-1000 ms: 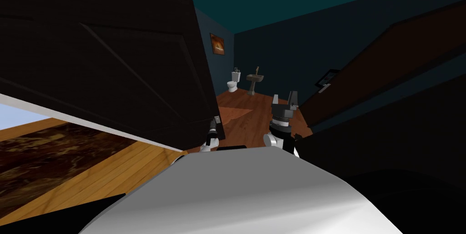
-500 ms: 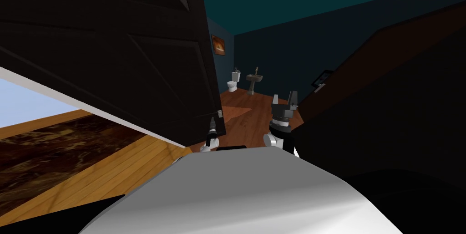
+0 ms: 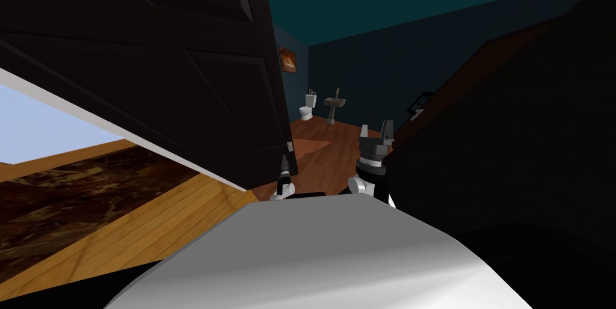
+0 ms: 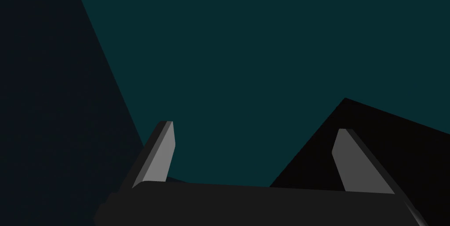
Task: Push the door open
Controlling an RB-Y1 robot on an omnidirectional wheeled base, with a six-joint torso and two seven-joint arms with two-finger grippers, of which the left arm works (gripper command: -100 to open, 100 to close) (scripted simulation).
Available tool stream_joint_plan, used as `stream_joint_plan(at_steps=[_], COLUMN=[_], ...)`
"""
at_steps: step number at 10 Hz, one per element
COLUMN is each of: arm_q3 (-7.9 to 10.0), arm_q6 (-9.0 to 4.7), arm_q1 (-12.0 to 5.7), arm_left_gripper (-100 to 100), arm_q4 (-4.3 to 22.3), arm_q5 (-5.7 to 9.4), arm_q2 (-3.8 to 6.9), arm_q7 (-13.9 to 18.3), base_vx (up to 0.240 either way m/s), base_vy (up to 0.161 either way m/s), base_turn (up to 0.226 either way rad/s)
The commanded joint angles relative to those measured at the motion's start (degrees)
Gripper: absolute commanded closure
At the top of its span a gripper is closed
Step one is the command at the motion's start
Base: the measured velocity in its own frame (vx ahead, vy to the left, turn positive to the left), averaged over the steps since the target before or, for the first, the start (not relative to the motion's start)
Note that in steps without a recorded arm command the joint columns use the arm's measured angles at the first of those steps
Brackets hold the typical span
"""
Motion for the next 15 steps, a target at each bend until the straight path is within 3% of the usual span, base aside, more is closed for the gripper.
stream_joint_plan(at_steps=[1, 3, 4, 8, 10, 12, 14, 15], arm_q3=[-0.44, -0.42, -0.32, -0.03, 0.18, 0.35, 0.31, 0.31], arm_q6=[-1.32, -0.92, -1.15, -1.55, -1.83, -2.06, -2.79, -2.79], arm_q1=[-1.36, -0.86, -0.9, -0.91, -0.91, -0.92, -1.34, -1.34], arm_left_gripper=[-100, -100, -100, -100, -100, -100, -100, 100], arm_q4=[2.6, 1.8, 1.9, 2.2, 2.4, 2.5, 3.8, 3.8], arm_q5=[0.61, 0.56, 0.6, 0.67, 0.73, 0.77, 0.74, 0.74], arm_q2=[-0.78, -0.67, 0.93, 2.74, 2.33, 0.86, 0.91, 0.91], arm_q7=[0.5, 0.2, 0.4, 0.8, 1.1, 1.3, 1.8, 1.8], base_vx=[-0.097, -0.019, 0.077, 0.236, 0.248, 0.239, 0.084, 0.0], base_vy=[-0.064, -0.031, 0.033, 0.038, -0.038, 0.0, -0.004, 0.0], base_turn=[-0.005, 0.0, -0.028, -0.03, -0.031, -0.026, 0.004, 0.0])
